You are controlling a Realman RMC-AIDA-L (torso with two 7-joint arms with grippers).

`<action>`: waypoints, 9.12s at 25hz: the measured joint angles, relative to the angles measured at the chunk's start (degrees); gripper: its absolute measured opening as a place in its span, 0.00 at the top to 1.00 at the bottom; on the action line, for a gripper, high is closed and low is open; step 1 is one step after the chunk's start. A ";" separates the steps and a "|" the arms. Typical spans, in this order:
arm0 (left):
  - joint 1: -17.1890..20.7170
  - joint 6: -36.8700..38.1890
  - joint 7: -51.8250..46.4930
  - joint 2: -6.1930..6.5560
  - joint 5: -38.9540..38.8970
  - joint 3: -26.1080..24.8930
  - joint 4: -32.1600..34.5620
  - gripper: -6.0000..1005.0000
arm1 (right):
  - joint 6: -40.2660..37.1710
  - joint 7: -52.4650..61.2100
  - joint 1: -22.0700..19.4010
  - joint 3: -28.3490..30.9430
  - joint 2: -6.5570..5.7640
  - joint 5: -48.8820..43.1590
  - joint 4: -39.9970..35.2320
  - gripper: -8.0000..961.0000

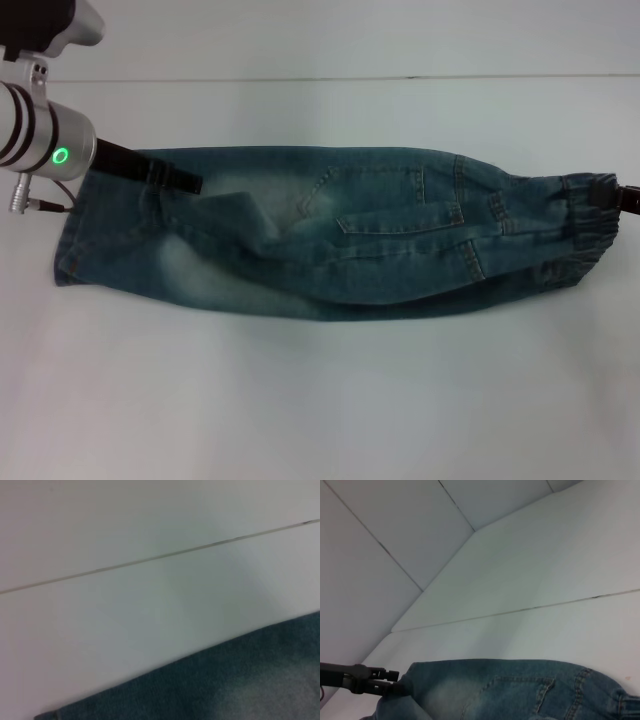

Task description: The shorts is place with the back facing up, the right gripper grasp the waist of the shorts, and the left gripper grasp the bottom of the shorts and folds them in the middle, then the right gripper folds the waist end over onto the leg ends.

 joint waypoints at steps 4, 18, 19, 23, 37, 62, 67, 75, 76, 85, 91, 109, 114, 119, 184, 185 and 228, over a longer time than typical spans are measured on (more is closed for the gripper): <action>-0.03 -0.19 -0.37 -0.06 0.66 0.00 -0.10 0.10 | 0.00 -0.07 0.00 0.00 -0.01 0.00 0.00 0.86; -0.23 -1.49 -1.61 -0.68 2.74 0.02 -0.44 0.12 | -0.02 -0.53 -0.04 0.00 -0.01 0.00 0.14 0.85; -0.25 -1.49 -1.61 -0.73 2.76 0.18 -0.50 0.12 | -0.02 -0.53 -0.05 0.00 0.00 0.00 0.15 0.85; -0.29 -1.49 -1.66 -0.91 3.18 0.88 -0.59 0.13 | -0.02 -0.54 -0.08 0.00 -0.01 0.00 0.16 0.85; -1.24 -1.38 -3.37 -0.83 4.39 1.27 -1.39 0.64 | -0.21 -0.63 -0.09 0.00 -0.01 0.00 0.08 0.84; -2.07 -2.20 -4.12 -0.93 5.78 1.12 -1.74 0.95 | -0.16 -0.80 -0.09 0.23 0.08 0.00 0.11 0.83; -1.92 -3.73 -4.98 -0.93 5.83 0.96 -1.60 0.95 | 0.19 -0.80 0.07 0.17 0.08 0.00 0.07 0.83; -1.83 -5.19 -6.78 -0.69 5.83 1.00 -1.56 0.95 | 0.60 -0.40 1.46 0.02 -0.46 0.00 -0.03 0.82; -1.77 -5.60 -7.15 -0.65 5.83 1.00 -1.56 0.95 | 0.59 -0.36 1.72 -0.03 -0.61 0.00 -0.06 0.82; -0.81 -7.34 -9.33 -0.49 5.87 1.34 -1.56 0.96 | 2.62 0.50 4.64 -2.71 -2.42 -0.31 -0.10 0.82; 0.34 -8.14 -10.92 -0.46 5.91 1.42 -1.49 0.96 | 5.48 0.70 5.51 -4.95 -2.85 -0.32 -0.10 0.81; 0.81 -9.44 -13.60 -0.77 5.92 1.65 1.39 0.95 | 11.14 0.78 7.43 -8.50 -4.05 -0.36 -0.09 0.80; 0.61 -10.46 -13.87 -0.90 5.92 1.63 1.24 0.95 | 13.53 0.79 7.88 -9.60 -4.05 -0.35 0.14 0.80; 0.60 -10.86 -14.32 -0.92 5.92 1.60 0.95 0.95 | 15.44 0.86 8.37 -10.40 -3.95 -0.34 0.32 0.80; 2.76 -5.57 -17.73 -2.23 3.54 13.46 3.22 0.11 | 16.87 -2.76 -0.97 -13.32 2.57 11.04 -7.44 0.06; 3.17 -5.25 -17.32 -2.22 2.51 13.54 3.73 0.11 | 15.98 -3.75 -1.95 -13.30 2.79 12.56 -7.43 0.06; 3.27 15.67 25.62 -1.85 -43.73 7.39 -8.11 0.11 | 14.58 -6.36 -3.90 -13.87 -1.82 10.14 5.42 0.07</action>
